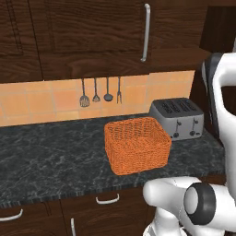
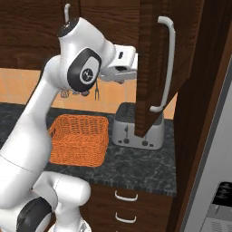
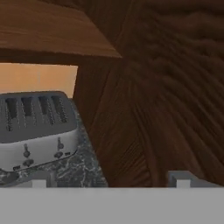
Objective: Open the cabinet, pick up the bread from the cabinet and place it in the basket. Then move the basket to the dining counter.
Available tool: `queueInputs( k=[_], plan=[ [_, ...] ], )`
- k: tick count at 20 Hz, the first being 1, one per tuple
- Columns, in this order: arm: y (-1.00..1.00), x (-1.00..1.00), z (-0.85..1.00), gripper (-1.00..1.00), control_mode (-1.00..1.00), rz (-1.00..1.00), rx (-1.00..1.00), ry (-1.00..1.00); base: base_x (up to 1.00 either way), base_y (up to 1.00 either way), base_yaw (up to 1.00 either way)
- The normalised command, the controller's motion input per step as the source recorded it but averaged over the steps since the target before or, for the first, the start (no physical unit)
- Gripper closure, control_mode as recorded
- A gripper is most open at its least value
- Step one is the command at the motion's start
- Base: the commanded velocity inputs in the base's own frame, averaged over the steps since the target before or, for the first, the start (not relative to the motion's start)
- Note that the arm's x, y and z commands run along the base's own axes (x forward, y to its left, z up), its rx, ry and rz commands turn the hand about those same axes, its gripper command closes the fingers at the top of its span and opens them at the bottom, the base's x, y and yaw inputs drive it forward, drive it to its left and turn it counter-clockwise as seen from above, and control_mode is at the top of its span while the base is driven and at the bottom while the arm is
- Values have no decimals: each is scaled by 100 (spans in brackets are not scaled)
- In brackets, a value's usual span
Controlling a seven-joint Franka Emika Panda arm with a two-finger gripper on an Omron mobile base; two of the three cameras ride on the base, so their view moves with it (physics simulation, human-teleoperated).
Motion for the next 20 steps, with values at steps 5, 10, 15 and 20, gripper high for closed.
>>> queueInputs(
  k=[5, 10, 15, 20],
  plan=[
    [100, -11, -5, -100, -100, 1, 6, -33, 0, 0, 0],
    [100, 32, 0, -100, -100, 19, 10, -17, 0, 0, 0],
    [100, 16, 24, -100, -100, 20, 9, -1, 0, 0, 0],
    [91, 18, 51, -100, -100, 19, 13, 0, 0, 0, 0]
  ],
)
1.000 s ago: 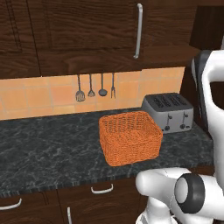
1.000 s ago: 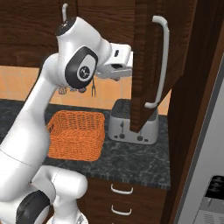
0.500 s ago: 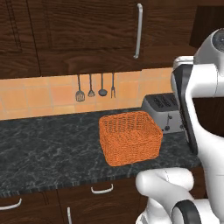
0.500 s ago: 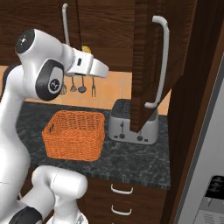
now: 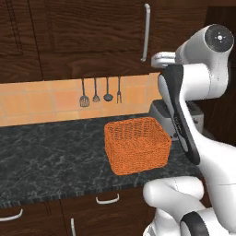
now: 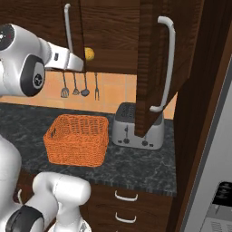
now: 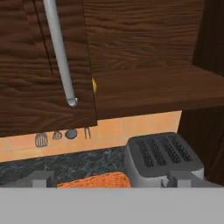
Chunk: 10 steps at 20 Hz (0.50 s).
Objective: Open the cabinet, pick up the bread from the cabinet and place it in the basket. Then move the basket to the dining counter.
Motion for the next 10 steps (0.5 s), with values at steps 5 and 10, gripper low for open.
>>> queueInputs(
  k=[5, 10],
  plan=[
    [37, 79, 17, -100, -100, 13, 14, 0, 0, 0, 0],
    [13, 82, 3, -100, -100, 1, 3, 0, 0, 0, 0]
  ],
)
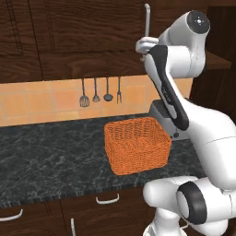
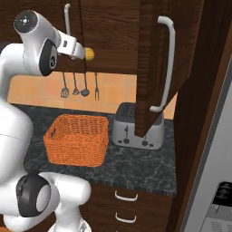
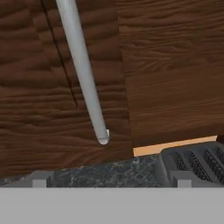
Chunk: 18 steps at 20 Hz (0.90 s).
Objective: Open the cabinet, pick up the bread from the cabinet and place it in the basket. Then move the basket to the dining counter.
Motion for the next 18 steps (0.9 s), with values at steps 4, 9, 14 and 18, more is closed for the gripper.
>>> queueInputs(
  k=[4, 9, 14, 18],
  plan=[
    [8, 68, 3, -100, -100, 0, 0, 0, 0, 0, 0],
    [0, 45, -11, -100, -100, 2, -1, -10, 0, 0, 0],
    [0, 54, -12, -100, -100, 4, -1, -15, 0, 0, 0],
    [3, 87, -1, -100, -100, 1, 0, -1, 0, 0, 0]
  ],
)
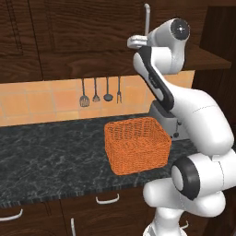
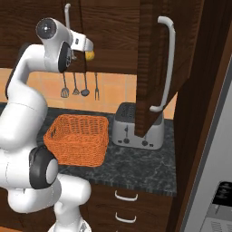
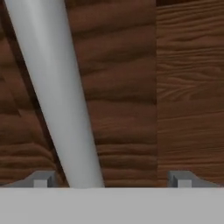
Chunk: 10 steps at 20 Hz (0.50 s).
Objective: Open the cabinet, pick up the bread from the cabinet and place it in the basket. Then move the basket to the dining counter.
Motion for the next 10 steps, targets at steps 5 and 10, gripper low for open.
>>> queueInputs(
  k=[5, 10],
  plan=[
    [8, 79, 0, 100, -100, 0, 0, 3, 0, 0, 0],
    [28, 6, -3, 100, -100, 0, 2, 3, 0, 0, 0]
  ],
)
